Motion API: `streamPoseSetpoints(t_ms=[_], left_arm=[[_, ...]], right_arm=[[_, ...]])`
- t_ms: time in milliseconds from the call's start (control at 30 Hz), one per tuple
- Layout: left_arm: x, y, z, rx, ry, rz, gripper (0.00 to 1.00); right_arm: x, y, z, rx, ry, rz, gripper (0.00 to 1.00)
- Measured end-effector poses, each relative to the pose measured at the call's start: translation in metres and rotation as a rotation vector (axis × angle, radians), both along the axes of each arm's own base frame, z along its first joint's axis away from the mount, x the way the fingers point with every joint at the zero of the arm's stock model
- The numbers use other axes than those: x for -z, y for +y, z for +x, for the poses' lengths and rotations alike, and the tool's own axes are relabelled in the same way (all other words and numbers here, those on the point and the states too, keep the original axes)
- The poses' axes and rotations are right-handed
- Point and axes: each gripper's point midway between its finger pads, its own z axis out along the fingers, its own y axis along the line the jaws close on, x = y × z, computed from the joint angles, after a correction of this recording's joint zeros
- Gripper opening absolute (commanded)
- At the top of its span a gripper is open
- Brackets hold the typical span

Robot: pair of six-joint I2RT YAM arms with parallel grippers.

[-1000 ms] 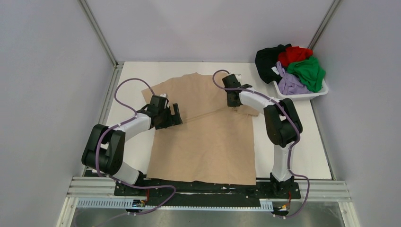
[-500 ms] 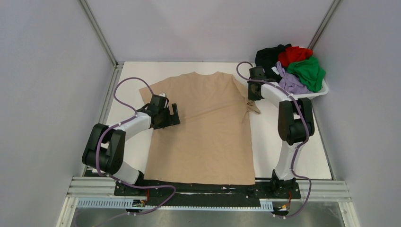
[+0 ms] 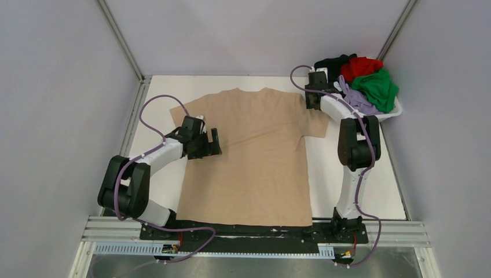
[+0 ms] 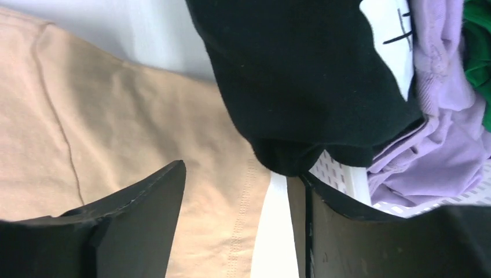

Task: Fold and stack the t-shirts
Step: Flatten out the tshirt

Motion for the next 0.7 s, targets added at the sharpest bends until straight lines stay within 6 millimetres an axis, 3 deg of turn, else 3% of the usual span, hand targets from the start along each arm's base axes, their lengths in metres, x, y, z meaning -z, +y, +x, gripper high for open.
streamPoseSetpoints(t_ms=[133,233,433,500,600,700], left_arm=[[-0.014,-0.004,-0.002,0.019,-0.013,-0.022,1.00],[-0.039,-0.011,0.009,0.032,-0.071,-0.046,1.00],[-0.090,-0.022,0.048,0.038,-0.207,-0.073,1.00],[-0.096,-0.028,0.069,0.033,-0.228,-0.073,1.00],[-0.087,-0.038,0.101,0.028,-0.227,-0.071,1.00],[-0.061,-0.051,0.138,0.029,-0.196,-0.063,1.00]], right_arm=[[0.000,0.014,-0.008,-0.020,0.003,0.013,0.84],[-0.009,0.035,-0.023,-0.046,-0.005,0.046,1.00],[-0.049,0.087,-0.066,-0.112,-0.079,0.244,1.00],[-0.058,0.103,-0.088,-0.122,-0.098,0.342,1.00],[-0.056,0.125,-0.134,-0.129,-0.083,0.496,1.00],[-0.031,0.146,-0.187,-0.131,-0.001,0.638,1.00]])
